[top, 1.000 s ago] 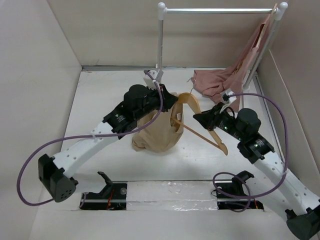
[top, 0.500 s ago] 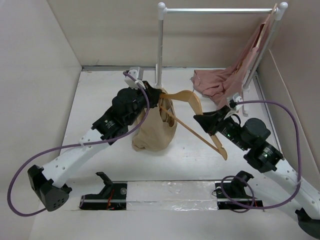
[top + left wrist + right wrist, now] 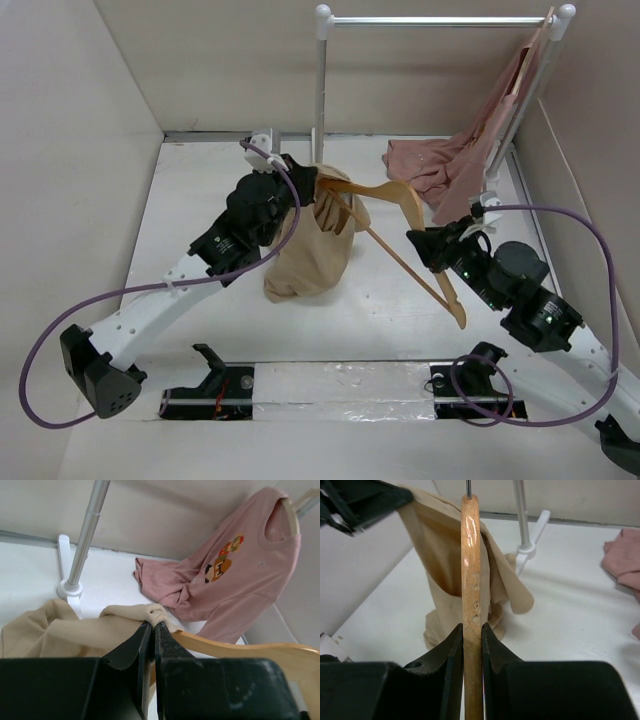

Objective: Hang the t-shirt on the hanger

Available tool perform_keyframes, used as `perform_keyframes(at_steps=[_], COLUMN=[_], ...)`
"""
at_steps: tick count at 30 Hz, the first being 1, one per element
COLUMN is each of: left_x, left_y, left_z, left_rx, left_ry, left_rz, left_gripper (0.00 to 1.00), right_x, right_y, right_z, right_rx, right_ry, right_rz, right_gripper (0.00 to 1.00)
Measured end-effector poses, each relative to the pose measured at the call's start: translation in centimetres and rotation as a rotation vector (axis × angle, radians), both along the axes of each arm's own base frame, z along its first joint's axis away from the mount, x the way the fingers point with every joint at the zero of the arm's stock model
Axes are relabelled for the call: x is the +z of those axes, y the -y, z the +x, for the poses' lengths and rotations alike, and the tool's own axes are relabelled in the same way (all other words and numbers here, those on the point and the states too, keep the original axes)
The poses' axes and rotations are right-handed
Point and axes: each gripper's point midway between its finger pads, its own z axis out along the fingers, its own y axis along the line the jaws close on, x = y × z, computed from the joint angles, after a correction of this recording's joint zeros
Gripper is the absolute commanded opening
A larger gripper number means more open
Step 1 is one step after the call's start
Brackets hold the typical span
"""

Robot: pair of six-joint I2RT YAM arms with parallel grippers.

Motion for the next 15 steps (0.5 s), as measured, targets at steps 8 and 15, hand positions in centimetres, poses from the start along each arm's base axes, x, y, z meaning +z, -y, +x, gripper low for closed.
perform_keyframes(at_steps=[8,15], left_x=[1.1,0.3], left_y=[-0.6,-1.4], left_z=[-0.4,0.3], left_rx=[0.012,0.074], left_ry=[0.025,0.015], left_rz=[-0.051,-0.036], left_gripper=[0.00,0.00], right_x=[-0.4,0.9], right_y=[0.4,-0.1], right_z=[1.0,-0.1], right_rx=[-0.064,0.002], right_ry=[-0.014,0.016], right_rz=[-0.035,-0.029], right_gripper=[0.00,0.00])
